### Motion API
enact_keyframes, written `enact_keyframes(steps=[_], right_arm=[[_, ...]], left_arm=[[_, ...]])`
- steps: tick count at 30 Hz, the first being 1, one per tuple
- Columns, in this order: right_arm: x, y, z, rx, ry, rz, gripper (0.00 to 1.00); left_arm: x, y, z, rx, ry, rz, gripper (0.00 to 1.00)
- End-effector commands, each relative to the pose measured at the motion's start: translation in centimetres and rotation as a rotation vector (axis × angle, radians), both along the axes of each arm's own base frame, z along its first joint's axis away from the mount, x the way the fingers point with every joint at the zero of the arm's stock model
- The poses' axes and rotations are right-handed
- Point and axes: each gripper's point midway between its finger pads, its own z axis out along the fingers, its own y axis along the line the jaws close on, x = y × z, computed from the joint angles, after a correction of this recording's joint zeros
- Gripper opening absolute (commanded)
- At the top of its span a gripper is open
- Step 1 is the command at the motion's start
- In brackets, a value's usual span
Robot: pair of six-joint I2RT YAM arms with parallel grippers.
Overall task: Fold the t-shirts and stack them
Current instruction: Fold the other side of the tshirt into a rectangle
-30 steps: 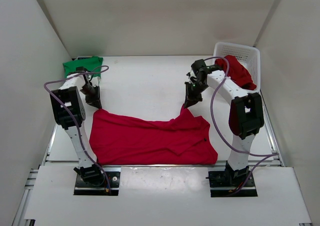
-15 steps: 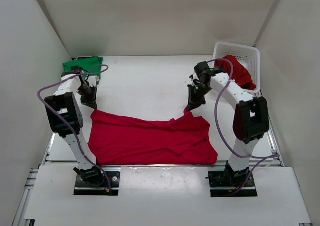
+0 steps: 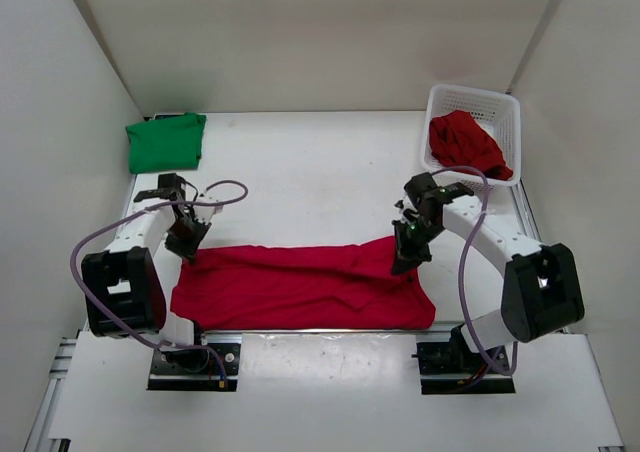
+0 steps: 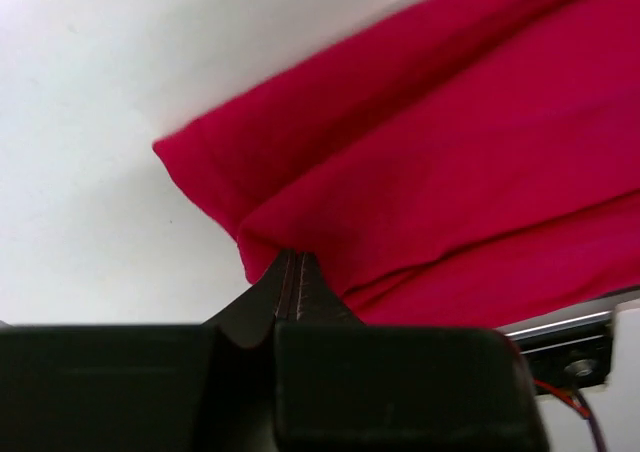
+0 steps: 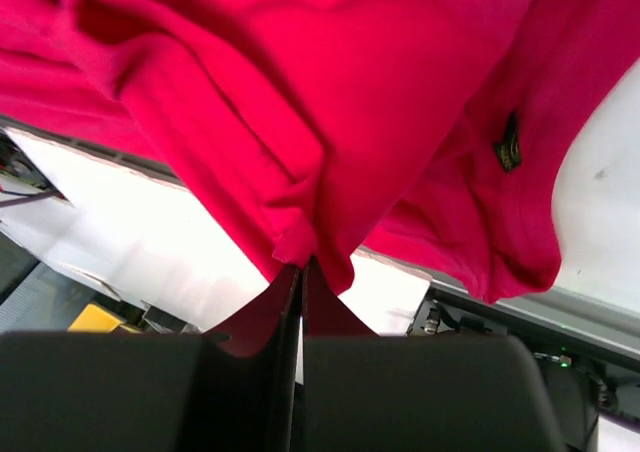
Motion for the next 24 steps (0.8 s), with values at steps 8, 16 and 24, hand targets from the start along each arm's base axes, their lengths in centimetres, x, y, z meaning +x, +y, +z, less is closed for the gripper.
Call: enact_keyframes(steps=[8, 16, 24], right_arm=[[-3.0, -0.2, -0.9, 0.035, 0.013, -0.023, 0.00], [-3.7, -1.0, -1.2, 0.040, 0.034, -0.033, 0.00], [-6.0, -1.7, -2.2, 0.003, 0.140, 0.006, 0.13]], left_arm=[[1.9, 1.9, 1.5, 0.115, -0.124, -0.095, 0.00], [-0.9, 2.3, 0.9, 0.132, -0.022, -0.229, 0.08], [-3.2, 1.8, 0.8, 0.068, 0.044, -0.314, 0.57]])
